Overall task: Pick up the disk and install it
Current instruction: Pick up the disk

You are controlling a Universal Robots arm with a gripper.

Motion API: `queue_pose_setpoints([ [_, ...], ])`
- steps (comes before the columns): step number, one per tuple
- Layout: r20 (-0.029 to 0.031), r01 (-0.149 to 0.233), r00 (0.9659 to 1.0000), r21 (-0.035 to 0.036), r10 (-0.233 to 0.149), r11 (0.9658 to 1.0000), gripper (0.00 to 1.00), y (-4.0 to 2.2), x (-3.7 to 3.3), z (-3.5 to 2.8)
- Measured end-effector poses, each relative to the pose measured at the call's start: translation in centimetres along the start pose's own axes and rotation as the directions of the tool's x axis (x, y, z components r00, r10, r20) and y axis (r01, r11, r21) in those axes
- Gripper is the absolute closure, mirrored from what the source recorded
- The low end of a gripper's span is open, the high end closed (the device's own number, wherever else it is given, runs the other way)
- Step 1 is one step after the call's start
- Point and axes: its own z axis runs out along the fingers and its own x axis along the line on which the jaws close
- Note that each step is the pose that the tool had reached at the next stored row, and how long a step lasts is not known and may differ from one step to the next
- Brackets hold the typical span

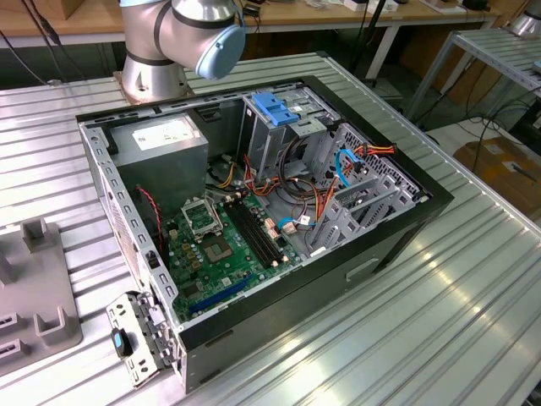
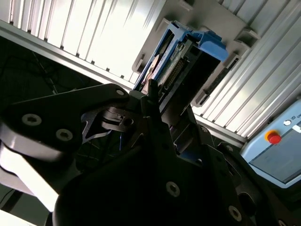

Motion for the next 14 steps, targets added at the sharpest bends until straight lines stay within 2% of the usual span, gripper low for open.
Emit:
queue_pose_setpoints([
  [10,0.0000,0.000,1.0000,0.0001,0.000,1.0000,0.65,-1.05,-0.07,0.02],
  [12,0.0000,0.000,1.0000,0.0000,0.000,1.0000,0.65,-1.35,-0.09,0.02],
  [14,0.0000,0.000,1.0000,0.0000,0.000,1.0000,0.65,-1.99,-0.13,0.03],
])
